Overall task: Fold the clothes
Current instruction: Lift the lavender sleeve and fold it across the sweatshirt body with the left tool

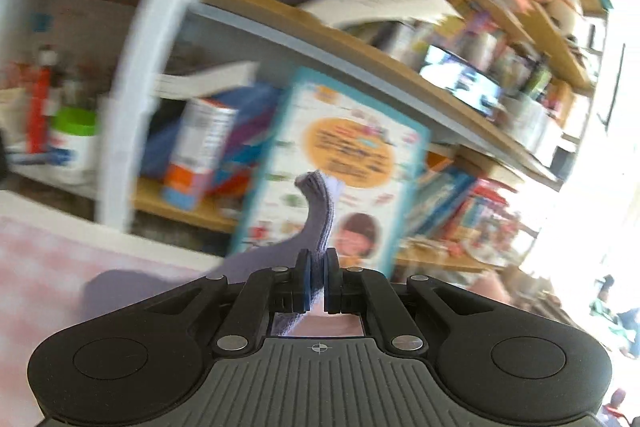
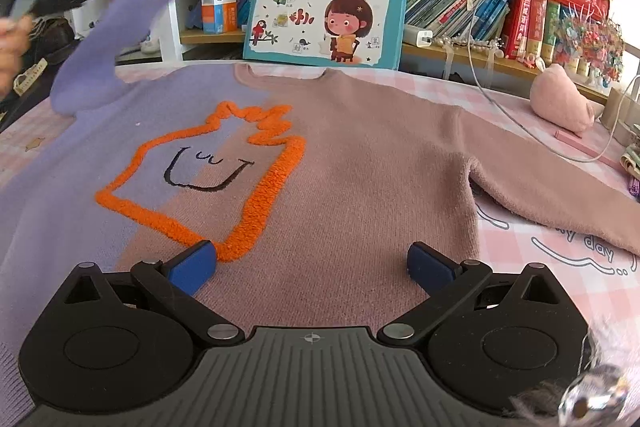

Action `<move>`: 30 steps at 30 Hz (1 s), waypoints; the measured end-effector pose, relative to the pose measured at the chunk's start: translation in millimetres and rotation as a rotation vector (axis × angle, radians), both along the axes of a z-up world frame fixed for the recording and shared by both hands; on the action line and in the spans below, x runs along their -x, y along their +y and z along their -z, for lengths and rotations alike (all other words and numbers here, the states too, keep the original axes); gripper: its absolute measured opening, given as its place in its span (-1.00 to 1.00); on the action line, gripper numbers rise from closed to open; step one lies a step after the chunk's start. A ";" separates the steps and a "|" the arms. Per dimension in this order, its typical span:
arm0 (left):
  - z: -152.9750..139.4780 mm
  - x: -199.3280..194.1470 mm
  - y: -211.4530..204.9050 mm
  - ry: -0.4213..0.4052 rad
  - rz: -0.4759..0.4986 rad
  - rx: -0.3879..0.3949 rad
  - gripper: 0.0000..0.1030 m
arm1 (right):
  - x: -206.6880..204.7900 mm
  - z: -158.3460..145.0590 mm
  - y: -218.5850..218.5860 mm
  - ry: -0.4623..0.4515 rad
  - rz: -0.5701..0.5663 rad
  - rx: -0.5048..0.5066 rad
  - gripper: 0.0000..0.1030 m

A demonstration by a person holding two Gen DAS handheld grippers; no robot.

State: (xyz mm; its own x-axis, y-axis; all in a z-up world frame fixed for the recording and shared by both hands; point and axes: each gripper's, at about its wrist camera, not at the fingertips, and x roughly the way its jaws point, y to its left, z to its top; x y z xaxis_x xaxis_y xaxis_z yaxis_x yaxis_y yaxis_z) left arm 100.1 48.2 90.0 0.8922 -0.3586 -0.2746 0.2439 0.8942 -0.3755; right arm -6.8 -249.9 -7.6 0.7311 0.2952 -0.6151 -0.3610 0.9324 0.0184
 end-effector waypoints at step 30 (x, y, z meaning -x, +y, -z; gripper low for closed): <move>40.5 -30.0 -97.3 0.196 0.253 0.047 0.35 | -0.3 0.6 -5.1 0.002 -0.004 -0.045 0.99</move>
State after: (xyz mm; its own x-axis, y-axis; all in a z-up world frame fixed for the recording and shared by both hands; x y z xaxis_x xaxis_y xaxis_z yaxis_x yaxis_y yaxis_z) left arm 130.1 -49.2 49.5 0.7049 -0.5786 -0.4103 0.3750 0.7950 -0.4769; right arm -6.5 -255.0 -8.2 0.7286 0.3258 -0.6025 -0.3649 0.9290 0.0612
